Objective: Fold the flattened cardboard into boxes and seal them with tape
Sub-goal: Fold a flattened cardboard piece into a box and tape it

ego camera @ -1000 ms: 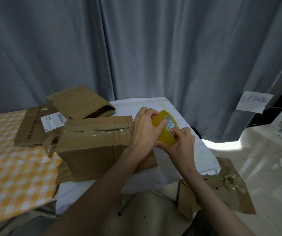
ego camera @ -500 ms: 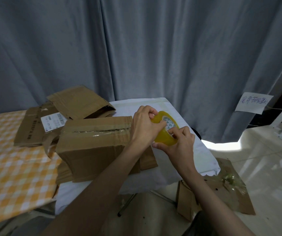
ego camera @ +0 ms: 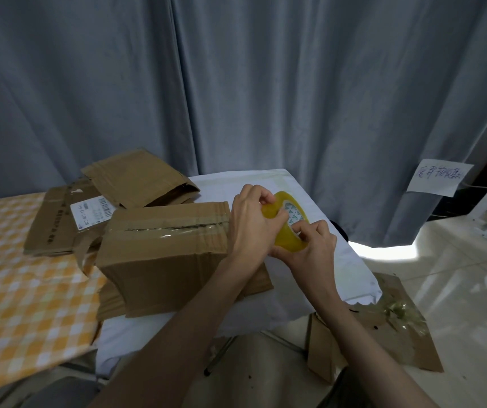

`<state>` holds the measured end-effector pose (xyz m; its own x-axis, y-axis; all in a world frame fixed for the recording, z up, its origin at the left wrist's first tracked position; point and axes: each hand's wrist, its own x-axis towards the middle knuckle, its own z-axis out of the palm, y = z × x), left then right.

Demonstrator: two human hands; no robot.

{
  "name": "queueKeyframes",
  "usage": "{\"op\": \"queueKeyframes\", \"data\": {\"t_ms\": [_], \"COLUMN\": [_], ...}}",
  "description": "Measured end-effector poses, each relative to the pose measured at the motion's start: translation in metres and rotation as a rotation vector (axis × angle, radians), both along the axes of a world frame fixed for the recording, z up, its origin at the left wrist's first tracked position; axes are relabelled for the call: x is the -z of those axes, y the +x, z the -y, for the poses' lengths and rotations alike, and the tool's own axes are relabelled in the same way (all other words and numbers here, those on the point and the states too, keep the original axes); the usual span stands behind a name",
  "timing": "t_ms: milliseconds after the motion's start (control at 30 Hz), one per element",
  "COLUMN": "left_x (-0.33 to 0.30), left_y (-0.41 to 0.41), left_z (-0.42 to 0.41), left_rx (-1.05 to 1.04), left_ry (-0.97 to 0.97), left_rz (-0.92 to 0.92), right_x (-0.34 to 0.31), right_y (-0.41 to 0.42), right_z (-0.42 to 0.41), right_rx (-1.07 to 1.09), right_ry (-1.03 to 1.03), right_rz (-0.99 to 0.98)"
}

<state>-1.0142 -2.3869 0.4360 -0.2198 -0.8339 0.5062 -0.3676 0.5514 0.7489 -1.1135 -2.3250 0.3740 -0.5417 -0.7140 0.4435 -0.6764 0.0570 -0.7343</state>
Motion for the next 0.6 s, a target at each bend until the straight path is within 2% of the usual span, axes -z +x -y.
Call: {"op": "queueKeyframes", "data": {"t_ms": [267,367,467,600], "left_x": [0.006,0.004,0.000,-0.004], "left_y": [0.001,0.005,0.012,0.017], "left_z": [0.003,0.008,0.014,0.019], "left_rx": [0.029,0.045,0.065,0.061], "left_ry": [-0.030,-0.010,-0.074,-0.095], "left_rz": [-0.035,0.051,0.162,0.122], "right_x": [-0.005,-0.007,-0.006,-0.005], "right_y": [-0.006,-0.010,-0.013,-0.014], "right_z": [0.000,-0.002,-0.003,-0.004], "right_rx": [-0.013,-0.041,-0.047,-0.060], "right_ry": [-0.017,-0.060,-0.086,-0.095], "right_rz": [0.054,0.129,0.181,0.208]}}
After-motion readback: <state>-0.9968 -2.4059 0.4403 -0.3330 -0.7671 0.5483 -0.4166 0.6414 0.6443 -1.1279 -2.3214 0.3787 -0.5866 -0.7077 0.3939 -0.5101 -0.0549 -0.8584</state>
